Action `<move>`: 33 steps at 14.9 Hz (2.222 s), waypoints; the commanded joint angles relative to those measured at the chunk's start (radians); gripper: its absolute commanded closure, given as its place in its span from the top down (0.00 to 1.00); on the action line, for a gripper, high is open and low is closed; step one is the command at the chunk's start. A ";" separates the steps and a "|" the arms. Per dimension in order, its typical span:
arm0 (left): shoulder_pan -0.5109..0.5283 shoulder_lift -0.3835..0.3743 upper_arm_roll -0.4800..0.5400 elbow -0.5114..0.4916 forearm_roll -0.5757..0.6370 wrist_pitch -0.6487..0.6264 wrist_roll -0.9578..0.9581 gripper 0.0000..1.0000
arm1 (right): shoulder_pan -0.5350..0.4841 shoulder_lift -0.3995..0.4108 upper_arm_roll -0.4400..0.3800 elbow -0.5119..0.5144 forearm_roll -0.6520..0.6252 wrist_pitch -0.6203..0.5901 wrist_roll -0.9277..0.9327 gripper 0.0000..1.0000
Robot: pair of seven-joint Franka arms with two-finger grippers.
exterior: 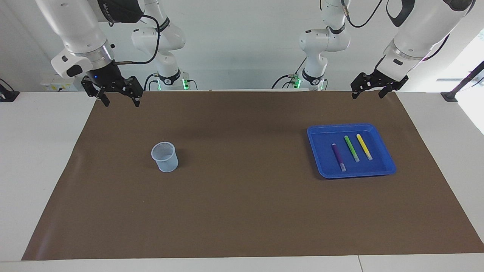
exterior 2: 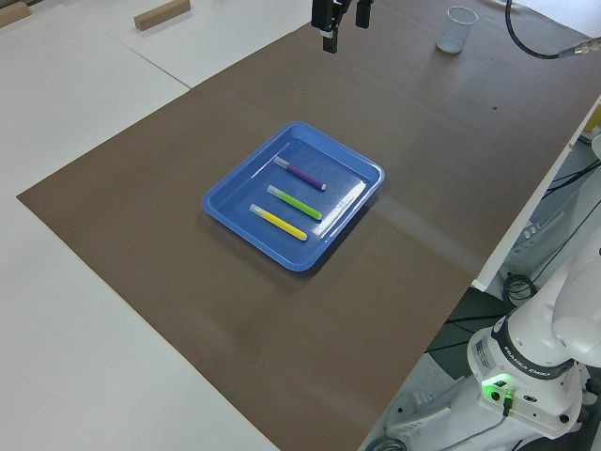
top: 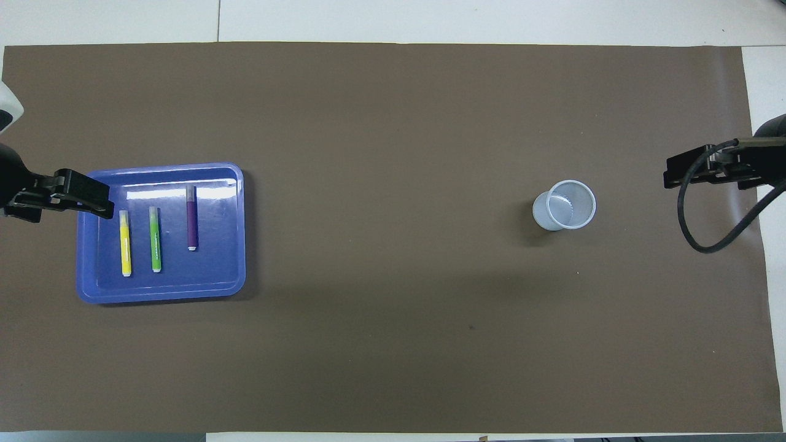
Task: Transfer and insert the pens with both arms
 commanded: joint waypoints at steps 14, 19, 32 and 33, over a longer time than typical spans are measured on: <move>0.194 0.018 0.014 -0.590 -0.012 0.687 0.215 1.00 | -0.009 -0.013 0.005 -0.013 0.013 -0.010 -0.008 1.00; 0.245 0.093 0.014 -0.649 -0.011 0.818 0.370 1.00 | -0.011 -0.013 0.005 -0.013 0.011 -0.010 -0.008 1.00; 0.260 0.161 0.015 -0.649 -0.012 0.844 0.365 0.77 | -0.009 -0.015 0.005 -0.013 0.011 -0.010 -0.008 1.00; 0.260 0.161 0.015 -0.649 -0.012 0.844 0.362 0.77 | -0.009 -0.013 0.005 -0.013 0.011 -0.010 -0.008 1.00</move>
